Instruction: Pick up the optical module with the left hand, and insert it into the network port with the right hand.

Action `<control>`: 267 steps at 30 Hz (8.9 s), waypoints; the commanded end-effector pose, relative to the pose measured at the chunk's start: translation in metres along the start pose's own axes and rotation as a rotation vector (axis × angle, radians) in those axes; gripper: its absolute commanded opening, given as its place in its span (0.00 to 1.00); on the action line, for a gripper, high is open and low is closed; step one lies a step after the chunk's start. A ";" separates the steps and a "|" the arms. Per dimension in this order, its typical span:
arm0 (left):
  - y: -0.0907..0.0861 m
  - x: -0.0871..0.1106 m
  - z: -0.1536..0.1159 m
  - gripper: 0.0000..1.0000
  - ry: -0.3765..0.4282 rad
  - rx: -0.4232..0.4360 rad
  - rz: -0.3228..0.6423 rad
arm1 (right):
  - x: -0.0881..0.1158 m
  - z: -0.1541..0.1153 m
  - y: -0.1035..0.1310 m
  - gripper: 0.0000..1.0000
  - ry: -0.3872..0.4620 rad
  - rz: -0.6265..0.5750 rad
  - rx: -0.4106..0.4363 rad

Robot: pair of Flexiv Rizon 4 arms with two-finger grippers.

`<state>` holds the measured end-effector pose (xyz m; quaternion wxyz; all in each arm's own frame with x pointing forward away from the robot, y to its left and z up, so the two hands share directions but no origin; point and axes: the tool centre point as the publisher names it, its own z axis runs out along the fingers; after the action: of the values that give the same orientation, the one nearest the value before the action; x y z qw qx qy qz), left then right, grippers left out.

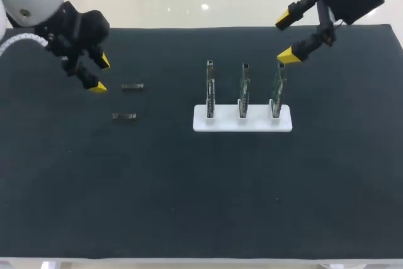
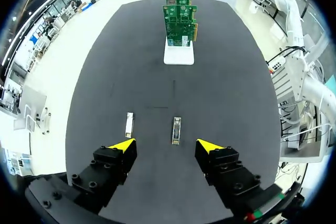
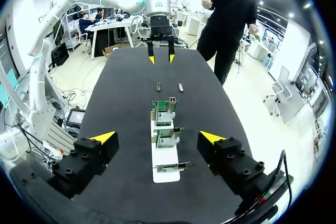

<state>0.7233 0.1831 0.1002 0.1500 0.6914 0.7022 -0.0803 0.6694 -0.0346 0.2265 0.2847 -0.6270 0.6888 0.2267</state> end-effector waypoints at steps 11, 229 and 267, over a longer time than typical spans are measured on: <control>-0.015 -0.003 0.024 1.00 0.190 0.018 -0.023 | 0.000 0.000 0.000 1.00 -0.002 -0.001 0.000; -0.037 -0.157 -0.082 0.00 -1.154 0.044 0.131 | 0.000 0.000 0.000 1.00 -0.002 -0.001 0.000; -0.049 -0.214 -0.049 0.00 -1.167 0.108 0.121 | 0.000 0.000 0.000 1.00 -0.002 -0.001 0.000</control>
<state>0.6687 -0.0045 0.2106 0.4807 0.5778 0.4579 -0.4748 0.6694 -0.0346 0.2265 0.2847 -0.6270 0.6888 0.2267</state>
